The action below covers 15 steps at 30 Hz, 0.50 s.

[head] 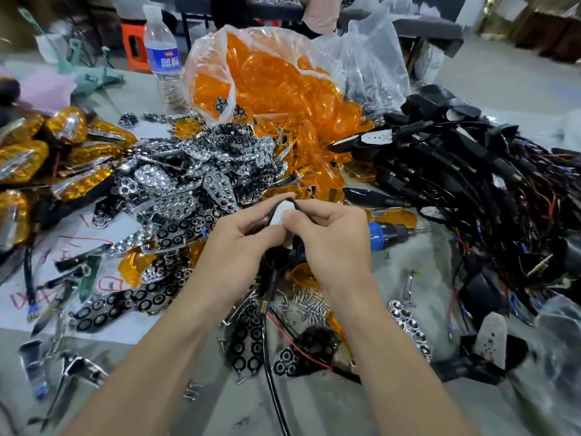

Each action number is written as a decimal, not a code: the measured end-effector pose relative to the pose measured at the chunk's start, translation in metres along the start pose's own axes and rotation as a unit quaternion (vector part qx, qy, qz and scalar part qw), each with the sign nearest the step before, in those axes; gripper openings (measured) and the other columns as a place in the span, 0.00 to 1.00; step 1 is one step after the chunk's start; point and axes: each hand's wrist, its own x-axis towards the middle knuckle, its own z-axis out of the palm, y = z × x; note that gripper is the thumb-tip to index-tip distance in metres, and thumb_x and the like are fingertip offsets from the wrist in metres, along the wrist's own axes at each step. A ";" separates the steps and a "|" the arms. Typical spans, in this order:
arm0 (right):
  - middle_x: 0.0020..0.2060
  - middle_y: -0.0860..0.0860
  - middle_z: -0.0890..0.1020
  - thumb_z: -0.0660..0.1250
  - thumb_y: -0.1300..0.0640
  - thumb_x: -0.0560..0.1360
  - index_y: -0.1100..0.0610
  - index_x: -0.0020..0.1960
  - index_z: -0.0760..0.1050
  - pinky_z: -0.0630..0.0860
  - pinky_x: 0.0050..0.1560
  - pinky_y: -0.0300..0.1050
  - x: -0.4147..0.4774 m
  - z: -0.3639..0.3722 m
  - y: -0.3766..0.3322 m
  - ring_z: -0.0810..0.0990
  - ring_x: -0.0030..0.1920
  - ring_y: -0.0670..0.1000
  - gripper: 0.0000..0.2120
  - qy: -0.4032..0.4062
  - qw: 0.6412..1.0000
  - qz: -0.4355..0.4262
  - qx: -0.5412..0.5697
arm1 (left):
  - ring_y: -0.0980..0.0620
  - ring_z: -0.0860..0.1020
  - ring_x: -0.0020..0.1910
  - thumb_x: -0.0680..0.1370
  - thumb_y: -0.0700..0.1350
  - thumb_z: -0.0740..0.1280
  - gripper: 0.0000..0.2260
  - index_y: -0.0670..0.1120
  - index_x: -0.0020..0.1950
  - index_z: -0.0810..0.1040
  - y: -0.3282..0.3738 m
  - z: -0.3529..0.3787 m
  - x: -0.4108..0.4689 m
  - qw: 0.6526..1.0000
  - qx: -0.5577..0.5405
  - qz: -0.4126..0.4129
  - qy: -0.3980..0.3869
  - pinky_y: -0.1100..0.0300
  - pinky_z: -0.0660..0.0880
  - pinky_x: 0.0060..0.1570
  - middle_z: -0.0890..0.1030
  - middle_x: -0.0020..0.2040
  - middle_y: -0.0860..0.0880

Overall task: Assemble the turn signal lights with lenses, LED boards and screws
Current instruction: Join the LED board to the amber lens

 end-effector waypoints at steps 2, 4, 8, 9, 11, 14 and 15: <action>0.35 0.49 0.88 0.73 0.57 0.70 0.39 0.38 0.87 0.83 0.44 0.65 0.000 -0.002 0.003 0.87 0.42 0.62 0.12 0.001 1.000 0.002 0.000 | 0.53 0.84 0.50 0.74 0.43 0.68 0.21 0.62 0.62 0.84 0.000 -0.001 0.000 1.000 0.021 0.002 -0.002 0.50 0.80 0.59 0.87 0.53 0.42; 0.33 0.56 0.86 0.74 0.55 0.66 0.45 0.39 0.88 0.82 0.41 0.66 0.002 -0.005 0.007 0.85 0.38 0.61 0.06 -0.001 1.000 0.016 0.000 | 0.54 0.82 0.47 0.74 0.44 0.67 0.22 0.64 0.64 0.83 0.001 -0.002 0.000 0.999 0.043 0.002 -0.030 0.54 0.80 0.56 0.86 0.52 0.41; 0.37 0.62 0.84 0.74 0.50 0.65 0.45 0.40 0.88 0.80 0.37 0.65 0.002 -0.005 0.009 0.81 0.35 0.62 0.06 -0.001 1.000 0.013 -0.006 | 0.50 0.80 0.39 0.74 0.40 0.66 0.21 0.59 0.63 0.84 0.007 0.000 -0.001 0.998 0.010 -0.014 -0.059 0.56 0.80 0.36 0.81 0.41 0.48; 0.36 0.58 0.85 0.73 0.49 0.68 0.43 0.41 0.88 0.82 0.37 0.61 0.000 -0.002 0.007 0.81 0.36 0.62 0.04 -0.004 1.000 0.002 -0.019 | 0.49 0.79 0.39 0.74 0.39 0.66 0.21 0.57 0.61 0.85 0.008 0.000 0.000 0.999 0.009 -0.012 -0.033 0.56 0.78 0.36 0.82 0.41 0.48; 0.31 0.50 0.84 0.72 0.47 0.74 0.42 0.42 0.87 0.79 0.32 0.47 0.000 0.005 0.005 0.77 0.29 0.51 0.06 0.004 0.999 -0.014 -0.049 | 0.44 0.80 0.40 0.75 0.35 0.65 0.19 0.54 0.58 0.86 0.010 -0.002 0.003 0.999 -0.015 -0.026 0.028 0.56 0.77 0.33 0.84 0.42 0.45; 0.26 0.43 0.77 0.69 0.49 0.78 0.51 0.39 0.83 0.70 0.33 0.41 0.014 0.015 -0.001 0.70 0.29 0.42 0.12 0.033 0.992 -0.046 -0.116 | 0.40 0.82 0.35 0.79 0.33 0.63 0.19 0.53 0.55 0.87 0.013 -0.011 0.003 0.993 -0.057 -0.051 0.090 0.54 0.78 0.28 0.84 0.41 0.44; 0.27 0.41 0.78 0.68 0.53 0.78 0.52 0.39 0.84 0.72 0.36 0.39 0.021 0.019 -0.006 0.74 0.31 0.41 0.11 0.020 0.986 -0.060 -0.154 | 0.41 0.82 0.33 0.79 0.33 0.63 0.19 0.53 0.55 0.87 0.015 -0.014 0.002 0.992 -0.068 -0.054 0.094 0.54 0.78 0.27 0.84 0.40 0.45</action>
